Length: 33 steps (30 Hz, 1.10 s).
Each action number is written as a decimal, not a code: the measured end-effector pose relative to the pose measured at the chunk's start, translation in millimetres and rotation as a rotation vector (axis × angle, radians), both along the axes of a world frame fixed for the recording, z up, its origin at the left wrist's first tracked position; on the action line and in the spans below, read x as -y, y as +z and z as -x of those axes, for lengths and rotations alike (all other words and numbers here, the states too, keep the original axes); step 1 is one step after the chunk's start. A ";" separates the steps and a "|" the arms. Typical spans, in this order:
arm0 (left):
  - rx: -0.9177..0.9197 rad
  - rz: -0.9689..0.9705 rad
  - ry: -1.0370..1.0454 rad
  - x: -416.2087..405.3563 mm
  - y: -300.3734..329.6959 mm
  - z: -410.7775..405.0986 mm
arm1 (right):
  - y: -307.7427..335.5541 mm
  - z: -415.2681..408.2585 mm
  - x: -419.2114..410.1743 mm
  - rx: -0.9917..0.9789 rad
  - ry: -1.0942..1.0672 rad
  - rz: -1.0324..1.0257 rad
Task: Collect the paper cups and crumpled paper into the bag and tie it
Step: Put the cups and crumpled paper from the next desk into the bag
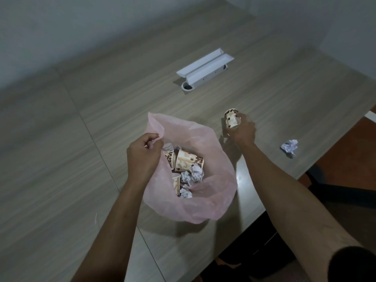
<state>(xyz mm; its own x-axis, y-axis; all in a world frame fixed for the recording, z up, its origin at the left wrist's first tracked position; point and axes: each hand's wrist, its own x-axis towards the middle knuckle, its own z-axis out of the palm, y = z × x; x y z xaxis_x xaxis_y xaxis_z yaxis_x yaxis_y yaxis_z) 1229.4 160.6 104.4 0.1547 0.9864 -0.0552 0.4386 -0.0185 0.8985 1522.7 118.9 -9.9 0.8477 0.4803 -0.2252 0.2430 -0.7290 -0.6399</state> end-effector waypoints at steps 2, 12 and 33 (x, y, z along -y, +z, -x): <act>0.006 -0.003 0.032 -2.3 1.2 5.1 | 11.0 9.2 4.6 -0.084 -0.039 -0.190; 0.046 -0.017 0.088 -7.4 11.2 26.0 | 120.4 120.5 54.9 -0.044 0.491 -0.557; 0.111 0.010 -0.028 21.3 -1.7 -0.4 | 30.8 28.9 88.7 0.109 -0.180 -0.270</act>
<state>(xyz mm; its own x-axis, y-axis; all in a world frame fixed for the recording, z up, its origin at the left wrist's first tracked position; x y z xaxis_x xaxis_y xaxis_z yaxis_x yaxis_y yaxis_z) 1229.8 139.3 102.8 0.1883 0.9810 -0.0462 0.3354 -0.0200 0.9419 1493.8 30.2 20.9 0.9364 0.3507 -0.0133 0.2037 -0.5741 -0.7931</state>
